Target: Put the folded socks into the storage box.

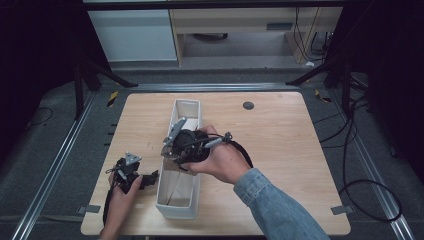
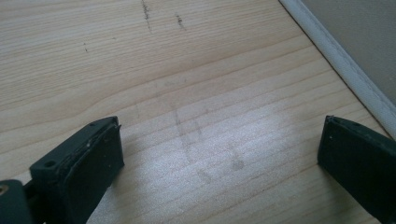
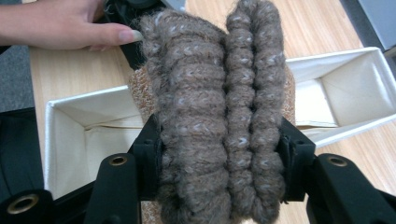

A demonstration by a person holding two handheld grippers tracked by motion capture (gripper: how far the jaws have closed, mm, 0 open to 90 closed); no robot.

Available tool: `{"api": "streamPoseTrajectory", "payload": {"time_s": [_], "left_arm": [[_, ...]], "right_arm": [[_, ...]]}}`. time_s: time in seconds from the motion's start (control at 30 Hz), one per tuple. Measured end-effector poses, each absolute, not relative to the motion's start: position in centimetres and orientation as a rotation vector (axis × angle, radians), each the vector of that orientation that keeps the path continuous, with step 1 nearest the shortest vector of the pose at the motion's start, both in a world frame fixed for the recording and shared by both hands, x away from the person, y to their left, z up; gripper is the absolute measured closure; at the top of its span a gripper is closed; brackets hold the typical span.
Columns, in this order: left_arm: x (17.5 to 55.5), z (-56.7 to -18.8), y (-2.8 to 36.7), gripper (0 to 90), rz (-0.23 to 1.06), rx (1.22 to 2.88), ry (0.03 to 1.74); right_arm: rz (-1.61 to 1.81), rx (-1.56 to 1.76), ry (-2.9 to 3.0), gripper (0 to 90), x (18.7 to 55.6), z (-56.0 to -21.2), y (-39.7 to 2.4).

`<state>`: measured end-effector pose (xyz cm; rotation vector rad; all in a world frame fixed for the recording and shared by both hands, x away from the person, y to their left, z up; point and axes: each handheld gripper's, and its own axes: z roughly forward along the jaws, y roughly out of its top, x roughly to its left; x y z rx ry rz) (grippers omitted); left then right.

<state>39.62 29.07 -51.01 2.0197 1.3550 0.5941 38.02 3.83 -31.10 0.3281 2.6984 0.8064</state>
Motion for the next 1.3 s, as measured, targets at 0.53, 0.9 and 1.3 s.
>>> {"api": "streamPoseTrajectory", "payload": {"time_s": [0.53, 0.9, 1.3], "left_arm": [[39.6, -51.0, 29.0, 0.0, 0.595, 2.012, 1.358], [39.6, -51.0, 29.1, 0.0, 0.594, 2.016, 1.356], [39.6, -51.0, 29.1, 0.0, 0.594, 2.016, 1.356]], "right_arm": [[0.808, 0.323, 2.719, 47.2, 37.6, -32.3, 4.2], [0.815, 0.328, 2.724, 47.1, 36.8, -32.4, 4.2], [0.823, 0.302, 2.727, 47.1, 36.0, -32.2, 4.4]]}}
